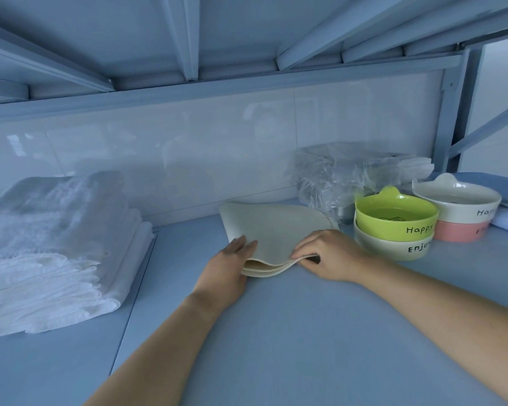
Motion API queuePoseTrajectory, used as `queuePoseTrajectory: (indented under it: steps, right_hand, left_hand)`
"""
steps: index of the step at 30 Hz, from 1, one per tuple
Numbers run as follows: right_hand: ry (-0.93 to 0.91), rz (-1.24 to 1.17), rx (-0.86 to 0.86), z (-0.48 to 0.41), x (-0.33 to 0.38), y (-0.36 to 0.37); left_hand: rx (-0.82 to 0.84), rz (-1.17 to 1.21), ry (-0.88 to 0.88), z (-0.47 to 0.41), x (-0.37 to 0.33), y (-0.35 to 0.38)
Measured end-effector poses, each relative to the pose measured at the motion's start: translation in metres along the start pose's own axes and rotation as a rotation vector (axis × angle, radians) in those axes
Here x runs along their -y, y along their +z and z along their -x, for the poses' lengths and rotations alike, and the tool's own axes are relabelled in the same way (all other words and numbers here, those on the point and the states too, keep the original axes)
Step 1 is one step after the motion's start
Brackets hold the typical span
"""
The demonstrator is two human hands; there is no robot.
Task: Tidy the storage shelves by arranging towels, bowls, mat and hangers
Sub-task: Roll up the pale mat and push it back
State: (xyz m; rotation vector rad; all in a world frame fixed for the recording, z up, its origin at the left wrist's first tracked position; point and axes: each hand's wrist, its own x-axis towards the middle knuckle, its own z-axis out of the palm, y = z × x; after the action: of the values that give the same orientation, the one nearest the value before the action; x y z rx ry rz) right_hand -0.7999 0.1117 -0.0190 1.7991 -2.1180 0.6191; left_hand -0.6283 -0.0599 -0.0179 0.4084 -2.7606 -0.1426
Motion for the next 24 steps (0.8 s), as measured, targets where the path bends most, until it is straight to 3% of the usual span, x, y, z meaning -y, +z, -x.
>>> queuePoseTrajectory:
  steps: [6,15,19,24]
  right_hand:
    - [0.074,0.058,-0.047,-0.01,-0.002,0.001]
    - [0.107,-0.154,-0.001,-0.001,0.0,-0.002]
    - [0.01,-0.168,-0.038,0.001,0.014,0.0]
    - [-0.076,-0.247,-0.073,0.003,0.029,-0.002]
  left_hand:
    - [0.06,0.289,0.009,0.007,0.001,0.003]
    - [-0.212,0.032,-0.008,0.018,-0.01,0.004]
    - [-0.196,-0.075,-0.08,0.035,-0.023,-0.003]
    - [-0.206,0.001,-0.204,0.085,-0.04,-0.013]
